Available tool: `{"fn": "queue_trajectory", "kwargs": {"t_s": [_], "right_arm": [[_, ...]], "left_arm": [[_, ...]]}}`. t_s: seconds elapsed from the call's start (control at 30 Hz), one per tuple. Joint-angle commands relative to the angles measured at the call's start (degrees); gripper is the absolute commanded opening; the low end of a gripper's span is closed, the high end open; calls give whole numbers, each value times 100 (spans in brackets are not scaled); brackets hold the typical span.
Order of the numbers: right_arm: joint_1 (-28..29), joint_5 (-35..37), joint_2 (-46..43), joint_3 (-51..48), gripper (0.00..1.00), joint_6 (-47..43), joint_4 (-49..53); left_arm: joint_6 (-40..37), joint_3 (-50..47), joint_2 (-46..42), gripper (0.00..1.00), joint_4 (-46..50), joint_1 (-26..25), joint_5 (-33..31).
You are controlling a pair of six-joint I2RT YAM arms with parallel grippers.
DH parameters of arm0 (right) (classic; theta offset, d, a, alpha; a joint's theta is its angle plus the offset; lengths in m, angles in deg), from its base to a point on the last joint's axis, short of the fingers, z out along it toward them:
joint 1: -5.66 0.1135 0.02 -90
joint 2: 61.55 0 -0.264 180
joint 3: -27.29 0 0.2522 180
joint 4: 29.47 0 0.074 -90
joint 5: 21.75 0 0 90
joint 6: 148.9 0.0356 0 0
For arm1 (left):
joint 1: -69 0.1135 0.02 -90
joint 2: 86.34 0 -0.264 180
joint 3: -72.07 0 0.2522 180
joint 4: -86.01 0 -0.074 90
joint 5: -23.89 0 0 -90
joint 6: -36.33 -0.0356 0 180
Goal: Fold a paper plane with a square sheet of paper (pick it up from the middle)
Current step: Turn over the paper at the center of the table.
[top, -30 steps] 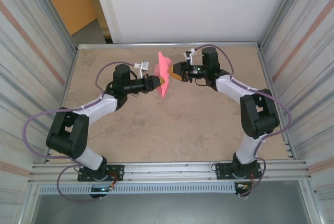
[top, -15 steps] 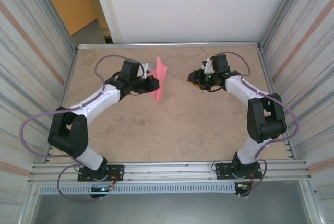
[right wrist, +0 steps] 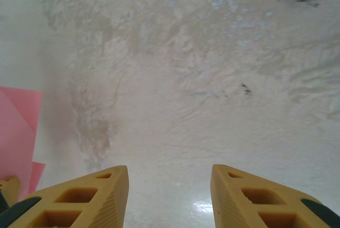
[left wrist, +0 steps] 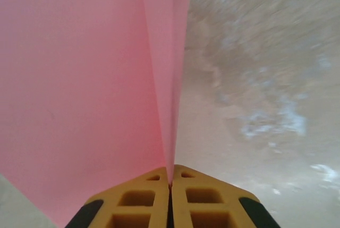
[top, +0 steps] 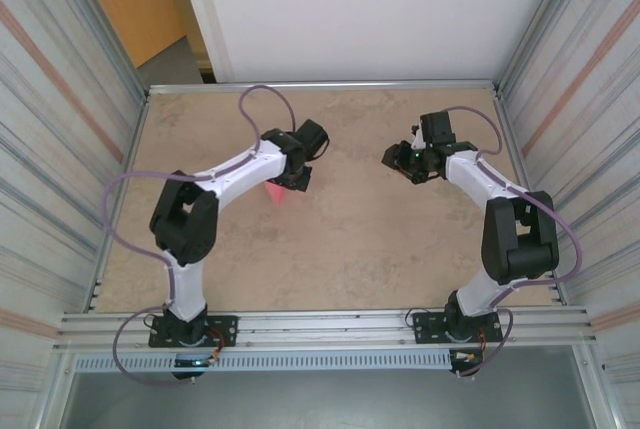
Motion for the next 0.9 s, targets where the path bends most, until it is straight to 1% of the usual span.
{"fn": "queue_trajectory", "kwargs": {"t_s": [0.0, 0.13, 0.2, 0.47, 0.53, 0.87], "right_arm": [[-74, 133, -194, -94, 45, -24, 114], [-141, 125, -169, -159, 45, 27, 81], [-155, 110, -150, -170, 45, 46, 72], [-212, 46, -81, -245, 44, 108, 10], [-218, 31, -82, -266, 44, 121, -6], [-244, -113, 68, -298, 44, 219, -103]], "left_arm": [[-95, 327, 350, 8, 719, -188, -1236], [23, 562, 880, 8, 891, -368, -1755], [24, 643, 1123, 8, 903, -469, -1880], [236, 678, 1636, 9, 778, -761, -2244], [291, 654, 1693, 10, 756, -800, -2281], [532, 512, 1887, 14, 583, -934, -1869]]}}
